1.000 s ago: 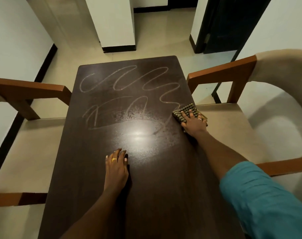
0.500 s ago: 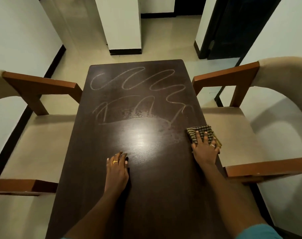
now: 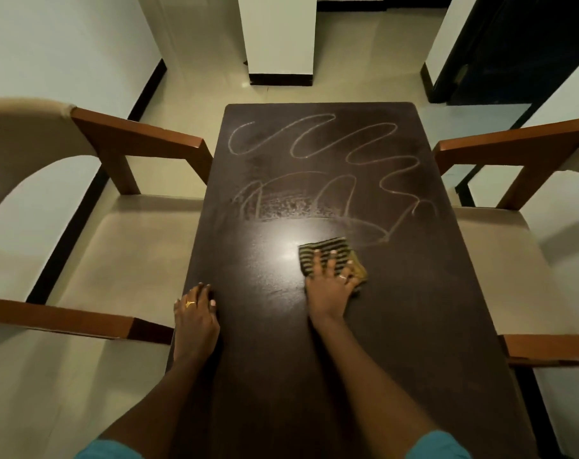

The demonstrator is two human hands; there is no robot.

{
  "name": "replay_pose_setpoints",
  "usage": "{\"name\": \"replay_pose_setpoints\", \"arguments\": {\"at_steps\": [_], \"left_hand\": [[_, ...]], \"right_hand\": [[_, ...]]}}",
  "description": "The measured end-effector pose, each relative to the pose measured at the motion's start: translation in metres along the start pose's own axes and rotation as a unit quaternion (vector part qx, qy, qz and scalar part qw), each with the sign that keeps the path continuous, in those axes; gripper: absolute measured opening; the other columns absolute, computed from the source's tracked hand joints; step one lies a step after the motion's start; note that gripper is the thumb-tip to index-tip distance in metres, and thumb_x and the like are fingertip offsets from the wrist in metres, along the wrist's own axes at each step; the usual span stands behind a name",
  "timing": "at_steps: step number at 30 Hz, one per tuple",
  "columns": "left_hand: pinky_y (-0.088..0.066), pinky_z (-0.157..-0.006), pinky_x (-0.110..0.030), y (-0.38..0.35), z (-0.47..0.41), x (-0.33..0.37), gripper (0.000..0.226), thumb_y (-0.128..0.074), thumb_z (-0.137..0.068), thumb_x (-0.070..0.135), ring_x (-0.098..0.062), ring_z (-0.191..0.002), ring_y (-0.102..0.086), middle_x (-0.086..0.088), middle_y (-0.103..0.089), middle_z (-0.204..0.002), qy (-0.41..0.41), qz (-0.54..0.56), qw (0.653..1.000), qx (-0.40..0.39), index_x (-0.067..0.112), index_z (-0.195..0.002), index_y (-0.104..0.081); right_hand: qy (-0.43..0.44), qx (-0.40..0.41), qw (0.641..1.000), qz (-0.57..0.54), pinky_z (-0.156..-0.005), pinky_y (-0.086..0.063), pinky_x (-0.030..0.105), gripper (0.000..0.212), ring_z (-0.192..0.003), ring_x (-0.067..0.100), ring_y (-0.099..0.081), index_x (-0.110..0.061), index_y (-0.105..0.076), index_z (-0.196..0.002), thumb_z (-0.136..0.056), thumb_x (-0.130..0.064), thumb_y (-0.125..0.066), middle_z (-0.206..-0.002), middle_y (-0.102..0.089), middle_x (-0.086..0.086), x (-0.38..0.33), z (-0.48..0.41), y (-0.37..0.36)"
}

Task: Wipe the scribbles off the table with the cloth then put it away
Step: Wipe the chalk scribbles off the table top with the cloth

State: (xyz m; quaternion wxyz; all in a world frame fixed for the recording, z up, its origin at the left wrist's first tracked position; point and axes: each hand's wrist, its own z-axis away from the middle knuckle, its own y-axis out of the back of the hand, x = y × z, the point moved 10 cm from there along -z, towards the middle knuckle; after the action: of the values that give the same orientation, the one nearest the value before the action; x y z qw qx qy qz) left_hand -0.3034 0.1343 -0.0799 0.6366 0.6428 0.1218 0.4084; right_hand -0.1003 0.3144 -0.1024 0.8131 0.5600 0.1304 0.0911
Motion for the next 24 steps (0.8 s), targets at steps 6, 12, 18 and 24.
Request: {"name": "replay_pose_setpoints", "arguments": {"at_steps": [6,12,18,24], "left_hand": [[-0.014,-0.115,-0.047,-0.002,-0.011,0.007,0.039,-0.036,-0.097,0.016,-0.032,-0.135,-0.032,-0.017,-0.040,-0.143,-0.013,-0.008,1.000,-0.013,0.006,-0.135,-0.041],[-0.008,-0.117,-0.045,-0.007,-0.022,0.036,0.041,-0.035,-0.098,0.015,-0.030,-0.138,-0.028,-0.016,-0.037,-0.145,-0.042,0.011,0.999,-0.010,0.005,-0.137,-0.038],[-0.009,-0.117,-0.046,-0.007,-0.028,0.038,0.040,-0.036,-0.097,0.014,-0.031,-0.137,-0.029,-0.018,-0.037,-0.145,-0.040,0.043,0.998,0.004,0.004,-0.136,-0.039],[-0.021,-0.115,-0.048,0.008,-0.038,0.009,0.041,-0.035,-0.098,0.016,-0.033,-0.136,-0.026,-0.016,-0.034,-0.147,-0.006,0.067,0.998,0.014,0.006,-0.138,-0.037]], "right_hand": [[0.198,-0.056,0.978,0.034,-0.112,0.000,0.062,0.064,-0.144,0.044,-0.003,-0.032,-0.007,-0.151,-0.096,-0.045,-0.036,-0.160,-0.006,0.008,-0.084,0.053,-0.041],[0.076,-0.003,0.996,0.049,-0.113,-0.010,0.058,0.062,-0.142,0.041,-0.018,-0.027,-0.010,-0.152,-0.097,-0.045,-0.032,-0.159,-0.013,0.010,0.015,0.015,-0.006],[-0.135,0.028,0.990,0.013,-0.113,-0.015,0.058,0.060,-0.142,0.043,-0.016,-0.028,-0.009,-0.152,-0.099,-0.046,-0.029,-0.160,-0.010,0.008,0.178,-0.025,0.038],[-0.229,0.037,0.972,-0.050,-0.109,-0.013,0.063,0.059,-0.140,0.049,-0.014,-0.022,-0.014,-0.152,-0.099,-0.038,-0.034,-0.159,-0.011,0.013,0.197,-0.057,0.056]]}}
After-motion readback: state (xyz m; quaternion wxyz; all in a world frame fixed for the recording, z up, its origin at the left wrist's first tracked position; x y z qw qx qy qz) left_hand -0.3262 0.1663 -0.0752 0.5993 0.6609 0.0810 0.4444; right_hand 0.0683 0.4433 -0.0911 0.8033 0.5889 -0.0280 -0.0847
